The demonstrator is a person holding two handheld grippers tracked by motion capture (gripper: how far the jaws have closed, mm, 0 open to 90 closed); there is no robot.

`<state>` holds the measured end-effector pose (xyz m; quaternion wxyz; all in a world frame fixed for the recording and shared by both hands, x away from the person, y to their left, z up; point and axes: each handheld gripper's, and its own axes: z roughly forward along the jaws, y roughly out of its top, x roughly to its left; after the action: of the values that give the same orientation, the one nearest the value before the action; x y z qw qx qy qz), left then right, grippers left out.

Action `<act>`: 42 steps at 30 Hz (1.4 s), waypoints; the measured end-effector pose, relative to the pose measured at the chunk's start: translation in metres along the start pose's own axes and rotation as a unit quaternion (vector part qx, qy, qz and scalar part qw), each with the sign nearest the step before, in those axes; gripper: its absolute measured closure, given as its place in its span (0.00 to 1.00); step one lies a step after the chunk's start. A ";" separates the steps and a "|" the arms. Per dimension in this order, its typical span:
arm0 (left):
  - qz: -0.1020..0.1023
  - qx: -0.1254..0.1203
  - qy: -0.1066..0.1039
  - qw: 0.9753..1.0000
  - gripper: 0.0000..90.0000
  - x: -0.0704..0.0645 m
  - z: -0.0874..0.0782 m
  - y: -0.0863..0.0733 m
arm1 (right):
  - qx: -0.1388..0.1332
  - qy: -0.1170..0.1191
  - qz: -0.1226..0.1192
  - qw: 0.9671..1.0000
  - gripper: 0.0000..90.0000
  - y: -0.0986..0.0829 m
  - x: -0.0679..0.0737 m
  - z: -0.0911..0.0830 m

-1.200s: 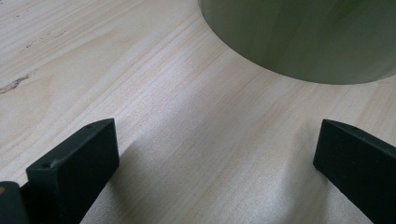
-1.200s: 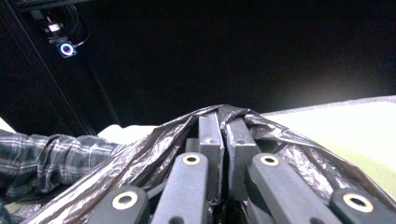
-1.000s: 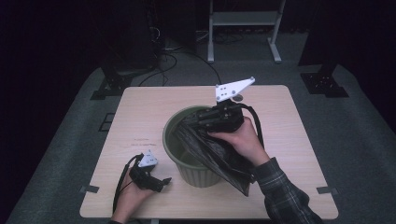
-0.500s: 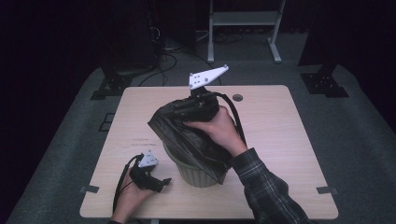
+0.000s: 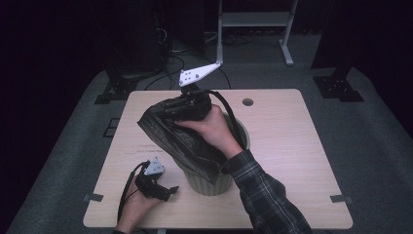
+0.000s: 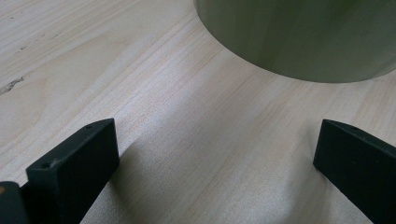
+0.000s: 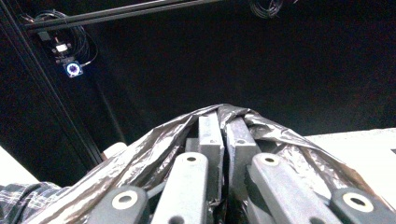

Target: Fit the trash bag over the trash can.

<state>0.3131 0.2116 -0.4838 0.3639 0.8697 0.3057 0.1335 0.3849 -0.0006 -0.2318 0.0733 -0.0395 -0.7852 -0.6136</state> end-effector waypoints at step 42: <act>0.002 0.001 0.000 1.000 0.00 0.000 0.000 0.000 | 0.039 -0.032 0.024 0.998 0.96 -0.042 0.007 -0.061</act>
<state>0.3129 0.2117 -0.4837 0.3627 0.8705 0.3045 0.1338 0.3754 -0.0698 -0.2560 0.0642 -0.0747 -0.8093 -0.5791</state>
